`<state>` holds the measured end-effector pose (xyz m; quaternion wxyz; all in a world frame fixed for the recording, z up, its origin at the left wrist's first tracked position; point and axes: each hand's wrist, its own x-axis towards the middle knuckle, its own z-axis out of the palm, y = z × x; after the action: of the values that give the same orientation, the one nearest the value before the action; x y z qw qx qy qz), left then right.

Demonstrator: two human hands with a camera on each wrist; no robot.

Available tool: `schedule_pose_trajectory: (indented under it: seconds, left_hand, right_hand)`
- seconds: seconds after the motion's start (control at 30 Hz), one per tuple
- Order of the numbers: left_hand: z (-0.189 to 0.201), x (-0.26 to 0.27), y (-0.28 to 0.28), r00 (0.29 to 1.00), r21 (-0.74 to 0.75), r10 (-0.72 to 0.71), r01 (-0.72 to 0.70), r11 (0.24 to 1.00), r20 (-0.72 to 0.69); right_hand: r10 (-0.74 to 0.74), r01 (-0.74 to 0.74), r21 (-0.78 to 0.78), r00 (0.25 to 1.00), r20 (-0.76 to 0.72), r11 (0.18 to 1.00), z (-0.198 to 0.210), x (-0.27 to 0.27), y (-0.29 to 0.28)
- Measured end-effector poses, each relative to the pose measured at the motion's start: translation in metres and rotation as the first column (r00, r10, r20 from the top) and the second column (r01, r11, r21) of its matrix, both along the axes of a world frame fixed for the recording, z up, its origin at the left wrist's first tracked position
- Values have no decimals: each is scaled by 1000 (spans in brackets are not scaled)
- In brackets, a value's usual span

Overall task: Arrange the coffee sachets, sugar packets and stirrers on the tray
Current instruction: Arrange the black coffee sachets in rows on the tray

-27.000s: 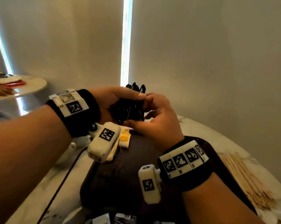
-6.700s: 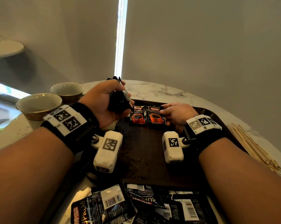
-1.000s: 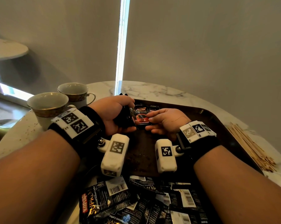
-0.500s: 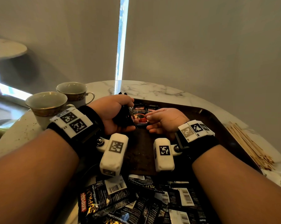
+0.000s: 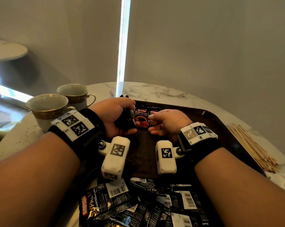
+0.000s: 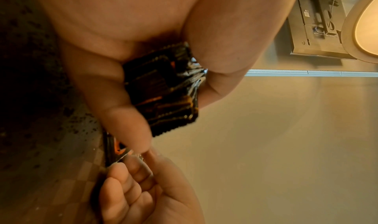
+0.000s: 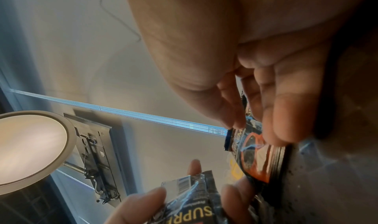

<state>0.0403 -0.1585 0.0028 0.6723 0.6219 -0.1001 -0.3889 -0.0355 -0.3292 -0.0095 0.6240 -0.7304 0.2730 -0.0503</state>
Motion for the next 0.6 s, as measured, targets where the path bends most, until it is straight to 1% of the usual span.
schedule_pose_trajectory:
  seconds: [0.1,0.17,0.23,0.3,0.4,0.6]
  left_hand:
    - [0,0,0,1000,3,10,-10,1000,-1]
    - [1,0,1,1000,-4,10,-10,1000,-1]
    - [2,0,2,1000,-11,14,-14,1000,0]
    - [3,0,2,1000,-9,16,-16,1000,2]
    - [3,0,2,1000,-8,18,-18,1000,0]
    - [3,-2,2,1000,-10,4,-4,1000,6]
  right_hand:
    - [-51,52,-19,998,46,998,0,2,-2]
    - [-134,144,-93,986,98,985,0,5,-8]
    - [-242,256,-79,958,152,964,2,6,-14]
    - [-306,314,-75,946,104,946,2,4,-17]
    - [-269,270,-46,963,24,962,-1,3,-16]
    - [-166,166,-36,986,-13,986,-2,3,-14]
